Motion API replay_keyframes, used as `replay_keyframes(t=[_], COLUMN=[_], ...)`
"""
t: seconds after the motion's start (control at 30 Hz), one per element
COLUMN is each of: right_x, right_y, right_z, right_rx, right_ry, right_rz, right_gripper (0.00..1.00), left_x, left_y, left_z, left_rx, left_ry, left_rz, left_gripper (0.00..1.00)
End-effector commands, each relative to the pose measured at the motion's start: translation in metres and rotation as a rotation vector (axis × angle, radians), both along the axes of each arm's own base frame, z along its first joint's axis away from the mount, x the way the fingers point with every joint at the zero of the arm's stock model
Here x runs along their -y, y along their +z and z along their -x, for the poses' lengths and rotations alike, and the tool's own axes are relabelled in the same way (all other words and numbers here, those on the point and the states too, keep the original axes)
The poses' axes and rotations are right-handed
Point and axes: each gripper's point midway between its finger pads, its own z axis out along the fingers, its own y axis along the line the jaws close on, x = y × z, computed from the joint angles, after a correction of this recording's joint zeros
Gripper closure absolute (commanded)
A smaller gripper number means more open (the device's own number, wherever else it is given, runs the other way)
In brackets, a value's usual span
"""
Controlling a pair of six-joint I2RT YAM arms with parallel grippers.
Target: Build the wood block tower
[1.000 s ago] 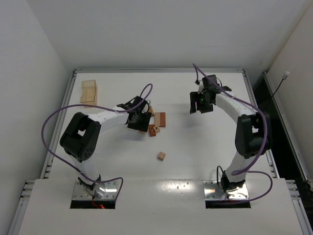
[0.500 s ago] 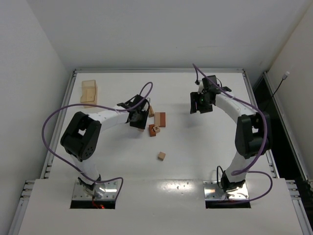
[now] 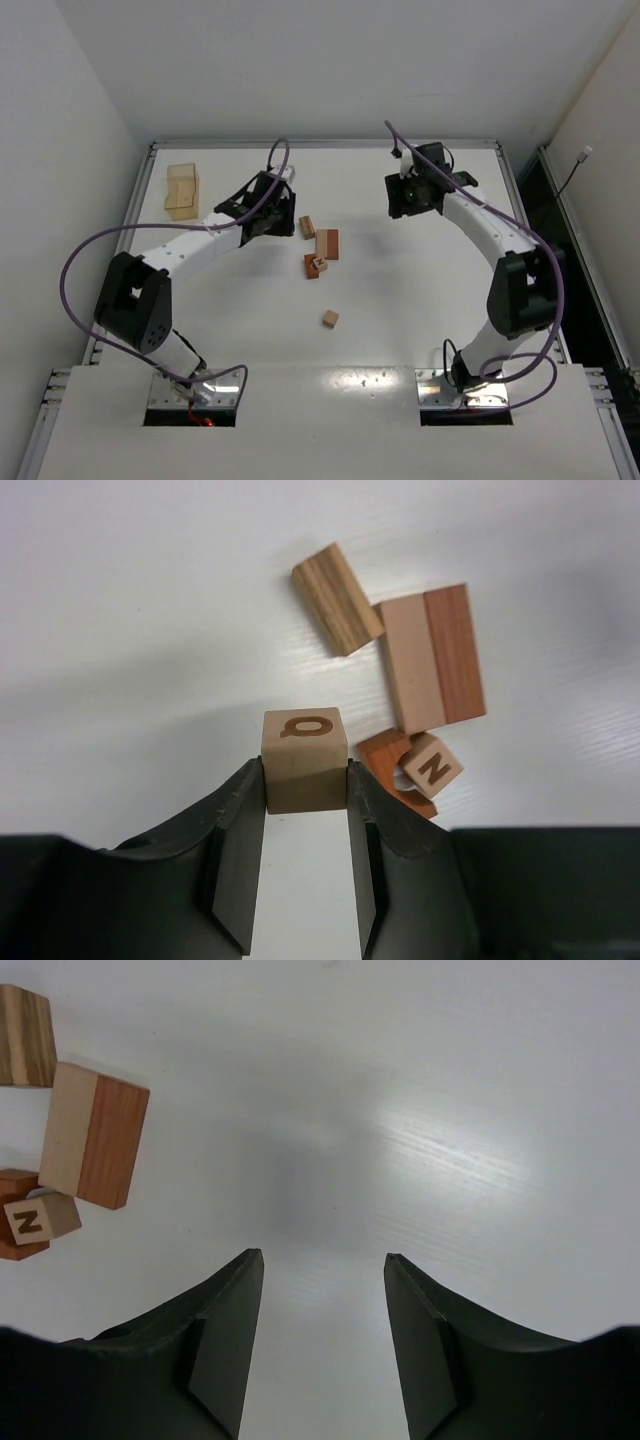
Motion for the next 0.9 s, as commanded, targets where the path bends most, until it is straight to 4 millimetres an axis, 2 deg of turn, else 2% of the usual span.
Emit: replay_keyframes(t=[0.0, 0.07, 0.13, 0.17, 0.2, 0.23, 0.33, 0.4, 0.43, 0.5, 0.57, 0.7, 0.77, 0.8, 0.87], right_x=[-0.008, -0.007, -0.005, 0.005, 0.004, 0.004, 0.0, -0.004, -0.007, -0.011, -0.017, -0.025, -0.024, -0.025, -0.025], right_y=[0.059, 0.08, 0.091, 0.096, 0.099, 0.108, 0.115, 0.124, 0.13, 0.131, 0.137, 0.137, 0.143, 0.143, 0.133], right_z=[-0.023, -0.024, -0.027, -0.031, -0.032, -0.033, -0.035, -0.037, -0.038, -0.042, -0.044, -0.045, -0.043, -0.042, -0.036], right_rx=[0.224, 0.308, 0.355, 0.378, 0.392, 0.413, 0.426, 0.434, 0.441, 0.432, 0.422, 0.419, 0.43, 0.425, 0.381], right_ry=[0.079, 0.093, 0.079, 0.027, 0.019, 0.023, 0.053, 0.079, 0.102, 0.119, 0.141, 0.145, 0.098, 0.082, 0.062], right_rz=[0.12, 0.228, 0.291, 0.33, 0.34, 0.341, 0.286, 0.245, 0.209, 0.17, 0.153, 0.13, 0.093, 0.075, 0.061], right_gripper=[0.52, 0.52, 0.52, 0.5, 0.48, 0.48, 0.41, 0.36, 0.34, 0.3, 0.3, 0.3, 0.31, 0.31, 0.31], left_x=[0.009, 0.009, 0.007, 0.004, 0.003, 0.004, 0.004, 0.006, -0.002, 0.002, -0.001, -0.007, 0.002, -0.001, -0.001], left_y=[0.052, 0.059, 0.061, 0.061, 0.07, 0.075, 0.092, 0.092, 0.092, 0.096, 0.101, 0.103, 0.103, 0.103, 0.095], left_z=[-0.018, -0.019, -0.018, -0.02, -0.018, -0.017, -0.012, -0.011, -0.015, -0.015, -0.015, -0.019, -0.014, -0.016, -0.022], left_rx=[0.149, 0.173, 0.195, 0.208, 0.237, 0.265, 0.324, 0.314, 0.306, 0.286, 0.274, 0.282, 0.284, 0.29, 0.289], left_ry=[0.014, 0.007, -0.021, -0.039, -0.049, -0.063, -0.104, -0.114, -0.096, -0.112, -0.078, -0.044, -0.077, -0.058, 0.015], left_rz=[0.1, 0.104, 0.079, 0.045, 0.029, 0.018, 0.028, 0.053, 0.069, 0.143, 0.195, 0.177, 0.171, 0.158, 0.137], left_gripper=[1.0, 1.0, 1.0, 1.0, 1.0, 1.0, 1.0, 1.0, 1.0, 1.0, 1.0, 1.0, 1.0, 1.0, 1.0])
